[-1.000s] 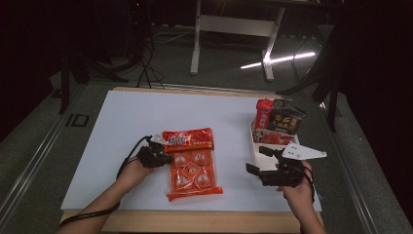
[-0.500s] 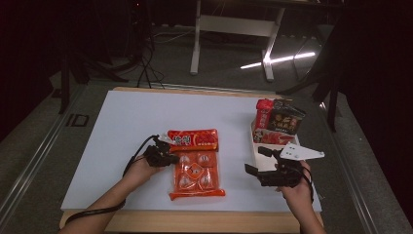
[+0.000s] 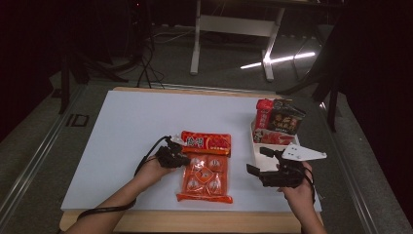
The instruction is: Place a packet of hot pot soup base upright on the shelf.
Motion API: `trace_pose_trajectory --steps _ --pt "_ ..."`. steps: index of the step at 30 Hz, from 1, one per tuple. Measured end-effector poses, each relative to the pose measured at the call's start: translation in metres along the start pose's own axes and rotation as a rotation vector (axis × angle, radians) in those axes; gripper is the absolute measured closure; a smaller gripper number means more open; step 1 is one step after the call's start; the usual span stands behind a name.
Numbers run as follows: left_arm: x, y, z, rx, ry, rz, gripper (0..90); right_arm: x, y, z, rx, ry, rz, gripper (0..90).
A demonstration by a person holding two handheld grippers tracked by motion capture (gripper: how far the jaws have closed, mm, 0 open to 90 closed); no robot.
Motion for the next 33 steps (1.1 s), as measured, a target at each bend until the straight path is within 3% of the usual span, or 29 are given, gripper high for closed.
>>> trace_pose_trajectory --steps 8,10,13,16,21,25,33 --pt "-0.003 0.003 -0.005 0.0 -0.023 -0.003 90.0 -0.001 0.0 0.001 0.007 -0.005 0.008 17.3" --pt "-0.003 0.003 -0.004 0.017 -0.04 -0.007 90.0 -0.001 0.0 0.001 0.007 -0.004 0.006 17.3" --pt "0.0 0.003 0.001 0.058 -0.041 -0.022 78.4 0.001 0.0 0.0 0.007 -0.009 0.004 17.3" --pt "0.003 0.003 0.003 0.067 -0.056 -0.03 76.1 0.002 0.0 0.001 0.01 -0.013 0.001 17.3" --pt "0.011 0.005 0.006 0.063 -0.062 -0.053 61.4 0.003 -0.001 0.0 0.006 -0.016 -0.002 17.3" --pt "0.014 0.006 0.014 0.097 -0.064 -0.082 50.1 0.003 -0.002 0.001 0.013 -0.019 -0.002 17.3" --pt "0.013 0.007 0.026 0.117 -0.039 -0.115 32.8 0.002 -0.004 0.004 0.059 -0.035 0.021 17.3"
Point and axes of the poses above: each handheld gripper's, and its own axes: x roughly backward along the jaws, y roughly out of its top, z roughly to its left, the point moved 6 cm from there along -x, roughly forward along the jaws, and after that the axes turned 14 degrees about y, right-handed, at the moved point
